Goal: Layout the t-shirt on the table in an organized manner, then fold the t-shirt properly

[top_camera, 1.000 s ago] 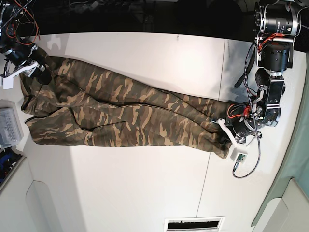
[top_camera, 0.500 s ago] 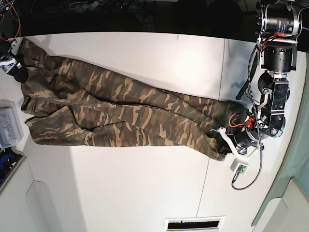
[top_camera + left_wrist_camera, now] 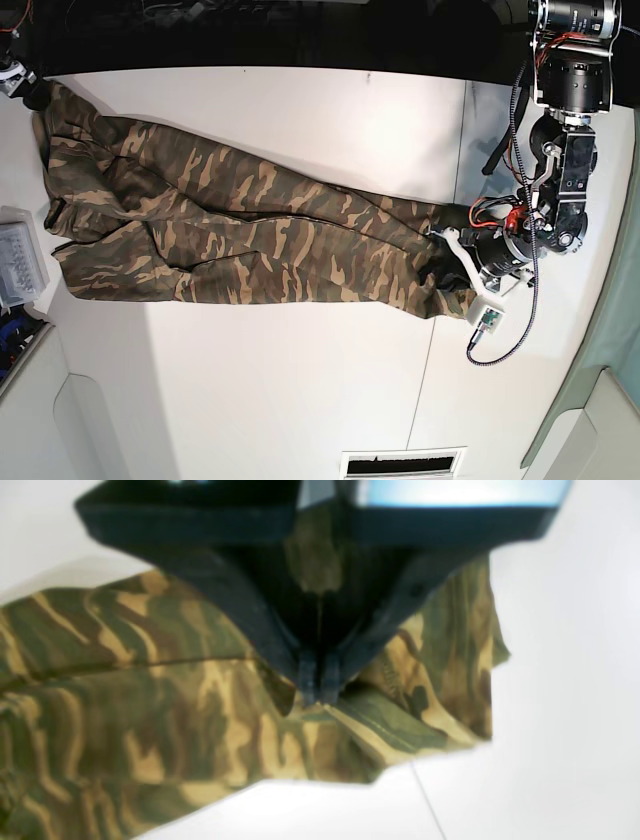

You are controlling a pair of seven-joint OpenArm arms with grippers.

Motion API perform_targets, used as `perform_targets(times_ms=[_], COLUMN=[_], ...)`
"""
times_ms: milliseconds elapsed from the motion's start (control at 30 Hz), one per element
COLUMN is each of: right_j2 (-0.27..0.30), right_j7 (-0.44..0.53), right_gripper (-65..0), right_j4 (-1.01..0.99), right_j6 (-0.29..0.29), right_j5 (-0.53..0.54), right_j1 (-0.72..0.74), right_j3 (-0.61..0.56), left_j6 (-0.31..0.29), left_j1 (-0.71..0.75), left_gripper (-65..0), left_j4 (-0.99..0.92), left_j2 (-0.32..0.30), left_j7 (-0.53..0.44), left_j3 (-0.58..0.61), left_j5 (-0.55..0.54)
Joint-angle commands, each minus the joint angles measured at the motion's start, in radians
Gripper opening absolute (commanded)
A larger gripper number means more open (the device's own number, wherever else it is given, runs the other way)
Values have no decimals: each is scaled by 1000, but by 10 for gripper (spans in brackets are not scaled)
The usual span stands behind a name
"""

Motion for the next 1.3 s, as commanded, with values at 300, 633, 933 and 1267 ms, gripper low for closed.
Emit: perform_targets(times_ms=[300,633,933,1267], right_j2=[1,-19,-23,-18], right_j7=[39,39,91,52], right_gripper=[-281,-281,-473,-650], right_j4=[15,12,12,37], right_j6=[10,10,-5,0], right_j5=[22,-16,-54,-38], right_j1=[109,219,225,294], right_j3=[-6,-83,-252,-211], left_j6=[-3,-3,-3,-6], left_j1=[13,16,16,-26], left_gripper=[-650,-650,-650,-650], left_j4=[47,47,47,79], left_j2=[-8,-8,-13,-129], left_j7=[-19,-23,-16,97], left_j3=[-3,-3,-3,-3], left_j5=[-12,-12,-12,-74])
